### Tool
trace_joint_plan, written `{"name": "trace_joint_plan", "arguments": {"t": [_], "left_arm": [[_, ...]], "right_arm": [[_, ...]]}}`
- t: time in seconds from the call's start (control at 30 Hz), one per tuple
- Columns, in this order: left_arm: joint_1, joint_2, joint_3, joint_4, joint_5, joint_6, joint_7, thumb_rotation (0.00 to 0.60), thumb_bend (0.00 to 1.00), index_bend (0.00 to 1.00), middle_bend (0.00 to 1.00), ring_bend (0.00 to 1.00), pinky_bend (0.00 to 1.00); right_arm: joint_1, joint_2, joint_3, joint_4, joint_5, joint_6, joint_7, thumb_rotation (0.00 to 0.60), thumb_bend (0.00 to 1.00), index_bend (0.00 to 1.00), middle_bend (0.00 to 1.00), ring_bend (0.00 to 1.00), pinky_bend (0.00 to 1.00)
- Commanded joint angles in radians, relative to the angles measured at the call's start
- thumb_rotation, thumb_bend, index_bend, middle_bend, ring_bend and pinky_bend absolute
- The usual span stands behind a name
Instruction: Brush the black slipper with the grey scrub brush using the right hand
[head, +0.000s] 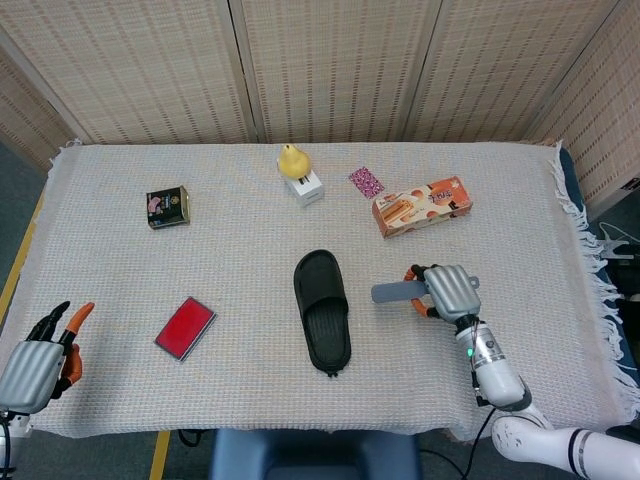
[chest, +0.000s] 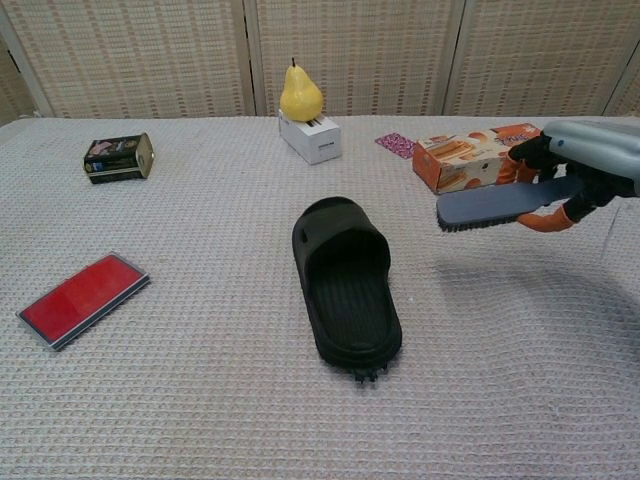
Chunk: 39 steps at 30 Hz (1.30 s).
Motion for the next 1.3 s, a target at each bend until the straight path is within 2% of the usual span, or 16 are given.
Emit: {"name": "trace_joint_plan", "arguments": {"t": [0.03, 0.23, 0.63, 1.3], "left_arm": [[0.0, 0.004, -0.003, 0.003, -0.005, -0.001, -0.01, 0.6, 0.44, 0.0, 0.0, 0.0, 0.17], [-0.001, 0.01, -0.006, 0.008, -0.014, -0.005, -0.031, 0.6, 0.44, 0.0, 0.0, 0.0, 0.17], [-0.007, 0.014, -0.01, 0.013, -0.028, -0.021, -0.051, 0.6, 0.44, 0.0, 0.0, 0.0, 0.17], [-0.002, 0.022, -0.013, 0.02, -0.028, -0.008, -0.076, 0.6, 0.44, 0.0, 0.0, 0.0, 0.17]], "right_arm": [[0.064, -0.058, 0.033, 0.051, 0.066, -0.044, -0.043, 0.6, 0.35, 0.78, 0.54, 0.48, 0.67], [0.132, -0.118, 0.068, 0.108, 0.132, -0.071, -0.038, 0.6, 0.37, 0.81, 0.56, 0.5, 0.67], [0.212, -0.18, 0.093, 0.179, 0.197, -0.13, 0.031, 0.6, 0.39, 0.82, 0.57, 0.51, 0.67], [0.335, -0.271, 0.072, 0.236, 0.263, -0.147, -0.026, 0.6, 0.4, 0.83, 0.57, 0.51, 0.67]]}}
